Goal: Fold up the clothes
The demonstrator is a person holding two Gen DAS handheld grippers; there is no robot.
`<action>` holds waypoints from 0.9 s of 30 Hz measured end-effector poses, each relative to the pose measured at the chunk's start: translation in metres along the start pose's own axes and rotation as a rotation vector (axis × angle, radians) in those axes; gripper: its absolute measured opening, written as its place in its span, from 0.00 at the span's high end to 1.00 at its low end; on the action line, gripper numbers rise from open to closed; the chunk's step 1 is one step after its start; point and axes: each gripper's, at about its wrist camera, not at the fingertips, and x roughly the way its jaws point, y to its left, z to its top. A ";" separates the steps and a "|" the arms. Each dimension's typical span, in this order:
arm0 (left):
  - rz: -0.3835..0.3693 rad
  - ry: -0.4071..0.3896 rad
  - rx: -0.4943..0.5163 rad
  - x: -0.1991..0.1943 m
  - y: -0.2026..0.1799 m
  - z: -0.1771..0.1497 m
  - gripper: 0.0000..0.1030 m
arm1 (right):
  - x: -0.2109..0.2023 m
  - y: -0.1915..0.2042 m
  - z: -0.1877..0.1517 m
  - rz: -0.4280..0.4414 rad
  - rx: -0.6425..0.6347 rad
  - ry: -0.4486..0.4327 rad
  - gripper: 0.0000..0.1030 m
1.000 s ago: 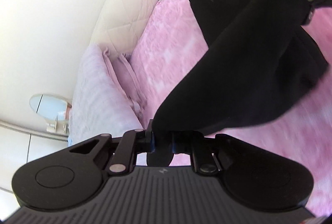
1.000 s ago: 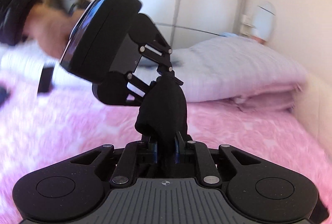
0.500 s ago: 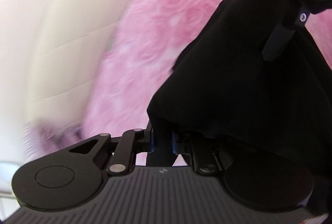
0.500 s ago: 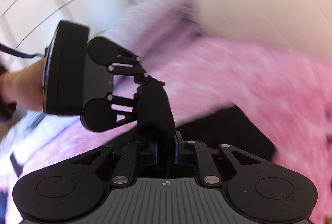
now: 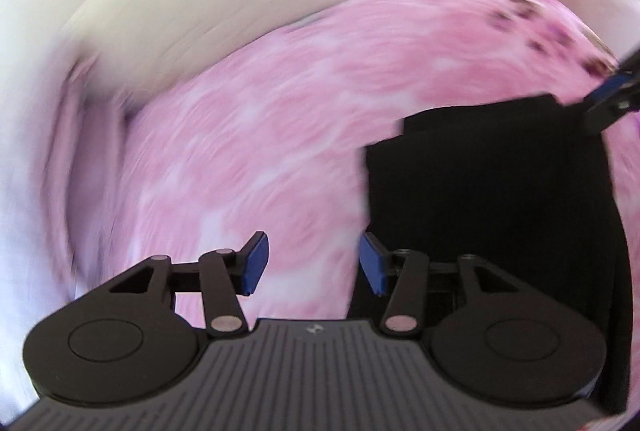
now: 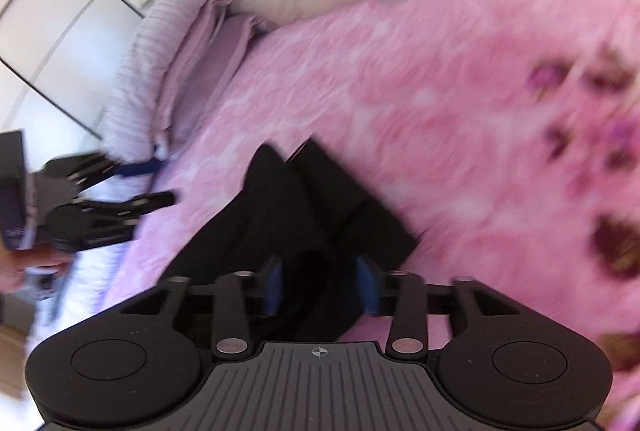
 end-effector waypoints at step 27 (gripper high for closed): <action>-0.041 0.038 -0.296 -0.066 -0.136 -0.139 0.81 | 0.113 0.013 0.079 0.117 -0.256 0.258 0.94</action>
